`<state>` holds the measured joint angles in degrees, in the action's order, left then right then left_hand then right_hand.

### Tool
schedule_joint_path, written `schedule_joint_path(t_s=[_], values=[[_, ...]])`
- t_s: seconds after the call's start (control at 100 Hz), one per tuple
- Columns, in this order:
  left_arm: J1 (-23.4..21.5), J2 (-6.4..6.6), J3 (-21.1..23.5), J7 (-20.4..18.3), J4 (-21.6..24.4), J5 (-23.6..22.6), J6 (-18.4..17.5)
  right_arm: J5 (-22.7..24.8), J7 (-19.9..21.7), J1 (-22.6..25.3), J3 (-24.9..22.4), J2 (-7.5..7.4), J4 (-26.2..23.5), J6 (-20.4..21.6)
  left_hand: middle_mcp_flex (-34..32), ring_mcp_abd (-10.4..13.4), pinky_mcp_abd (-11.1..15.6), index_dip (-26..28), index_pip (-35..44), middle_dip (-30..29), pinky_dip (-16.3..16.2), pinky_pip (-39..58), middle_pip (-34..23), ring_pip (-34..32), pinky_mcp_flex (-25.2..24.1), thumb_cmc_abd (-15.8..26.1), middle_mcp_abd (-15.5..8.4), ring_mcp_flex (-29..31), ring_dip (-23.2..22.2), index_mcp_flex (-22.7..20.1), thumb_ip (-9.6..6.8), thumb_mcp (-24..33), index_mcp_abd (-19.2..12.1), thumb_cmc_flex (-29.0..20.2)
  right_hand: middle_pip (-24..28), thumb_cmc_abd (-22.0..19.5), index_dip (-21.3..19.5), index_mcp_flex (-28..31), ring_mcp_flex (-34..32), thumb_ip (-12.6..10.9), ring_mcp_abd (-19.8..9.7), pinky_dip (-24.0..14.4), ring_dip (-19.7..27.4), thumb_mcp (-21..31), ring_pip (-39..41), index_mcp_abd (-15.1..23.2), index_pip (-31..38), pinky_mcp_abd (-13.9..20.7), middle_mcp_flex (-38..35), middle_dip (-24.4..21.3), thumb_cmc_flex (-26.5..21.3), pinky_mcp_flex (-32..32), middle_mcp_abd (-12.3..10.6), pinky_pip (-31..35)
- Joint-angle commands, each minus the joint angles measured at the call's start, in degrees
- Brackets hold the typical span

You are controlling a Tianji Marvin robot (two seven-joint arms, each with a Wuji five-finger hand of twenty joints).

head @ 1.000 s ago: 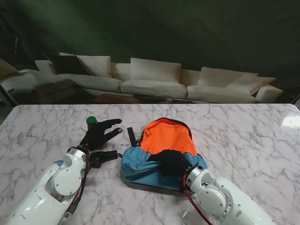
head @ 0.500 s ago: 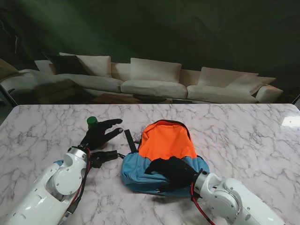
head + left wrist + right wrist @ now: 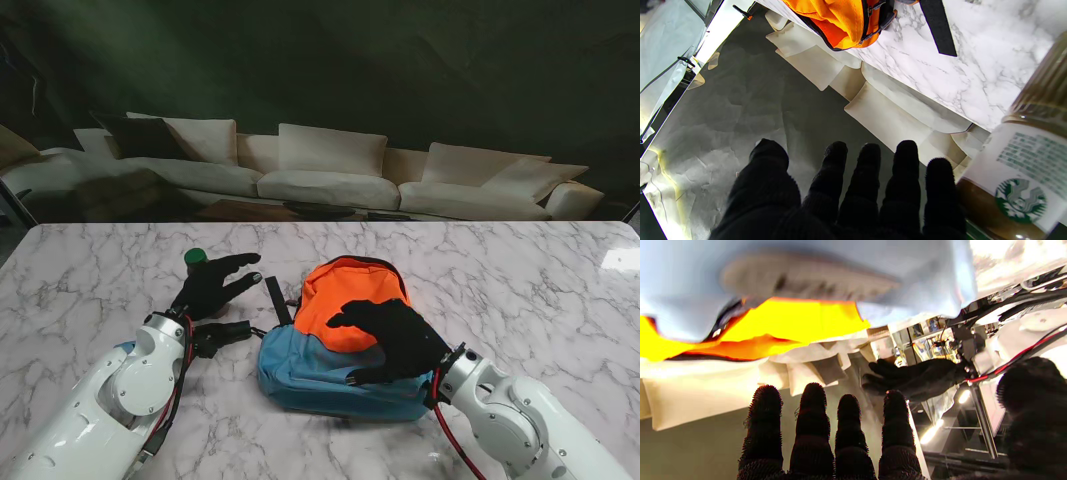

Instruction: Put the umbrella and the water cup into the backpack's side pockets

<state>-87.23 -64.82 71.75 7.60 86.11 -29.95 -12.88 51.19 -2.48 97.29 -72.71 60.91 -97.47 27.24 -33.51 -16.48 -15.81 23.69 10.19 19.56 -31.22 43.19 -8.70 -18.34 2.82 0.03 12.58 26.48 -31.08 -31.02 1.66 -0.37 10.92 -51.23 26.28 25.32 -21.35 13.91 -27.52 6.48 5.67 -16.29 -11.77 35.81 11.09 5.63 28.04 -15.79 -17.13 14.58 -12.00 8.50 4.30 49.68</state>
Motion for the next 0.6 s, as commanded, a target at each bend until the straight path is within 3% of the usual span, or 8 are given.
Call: schedule_joint_path(t_s=[0.0, 0.13, 0.3, 0.59], values=[[0.2, -0.03, -0.2, -0.8, -0.2, 0.1, 0.0, 0.3, -0.8, -0.4, -0.8, -0.01, -1.0, -0.3, -1.0, 0.1, -1.1, 0.1, -0.6, 0.6, -0.7, -1.5, -1.2, 0.6, -0.6, 2.2, -0.9, 0.8, -0.2, 0.4, -1.17, -1.3, -0.2, -0.8, -1.2, -1.8, 0.8, 0.5, -0.6, -1.5, -0.2, 0.1, 0.3, 0.1, -1.0, -1.0, -1.5, -0.8, -0.6, -0.6, 2.1, 0.1, -0.2, -0.3], [0.3, 0.0, -0.3, -1.0, -0.3, 0.1, -0.1, -0.5, 0.7, -2.1, -2.5, 0.01, -1.0, -2.4, -1.0, 0.1, -1.1, 0.1, -0.6, 0.6, -0.7, -1.5, -1.1, 0.6, -0.5, 2.2, -1.0, 0.8, -0.2, 0.5, -1.18, -1.3, -0.3, -0.8, -2.1, -1.9, 1.1, -0.6, 0.3, -1.4, 0.0, 0.3, 0.4, 0.1, -1.7, -2.6, -2.8, -1.1, 0.1, -0.9, 2.9, -0.9, 0.0, -1.0], [0.3, -0.05, -0.2, -0.9, -0.4, 0.2, -0.1, -0.8, 2.3, -7.9, -1.8, -0.14, 3.1, -4.5, -1.0, 0.1, -1.1, 0.1, -0.6, 0.6, -0.7, -1.5, -1.2, 0.6, -0.5, 2.2, -0.9, 0.8, -0.3, 0.4, -1.18, -1.3, -0.2, -0.8, -2.4, -1.9, 1.2, -0.6, 0.4, -1.4, 0.2, 0.2, 0.4, -0.1, -1.9, -2.9, -3.6, -1.2, 0.3, -0.9, 2.6, -1.0, 0.2, -1.3], [0.2, -0.1, 0.1, -0.5, -0.5, 0.1, -0.3, -1.9, 5.3, -21.5, 5.1, -0.47, 13.9, -6.4, -1.0, 0.1, -1.2, 0.1, -0.6, 0.6, -0.7, -1.5, -1.2, 0.6, -0.5, 2.2, -0.9, 0.8, -0.2, 0.5, -1.17, -1.3, -0.2, -0.8, -2.0, -1.6, 0.6, 0.2, 0.3, -1.5, 0.1, 0.0, 0.3, -0.3, -2.0, -2.7, -3.8, -0.9, 0.2, -0.7, 2.4, -0.6, 0.2, -1.3]])
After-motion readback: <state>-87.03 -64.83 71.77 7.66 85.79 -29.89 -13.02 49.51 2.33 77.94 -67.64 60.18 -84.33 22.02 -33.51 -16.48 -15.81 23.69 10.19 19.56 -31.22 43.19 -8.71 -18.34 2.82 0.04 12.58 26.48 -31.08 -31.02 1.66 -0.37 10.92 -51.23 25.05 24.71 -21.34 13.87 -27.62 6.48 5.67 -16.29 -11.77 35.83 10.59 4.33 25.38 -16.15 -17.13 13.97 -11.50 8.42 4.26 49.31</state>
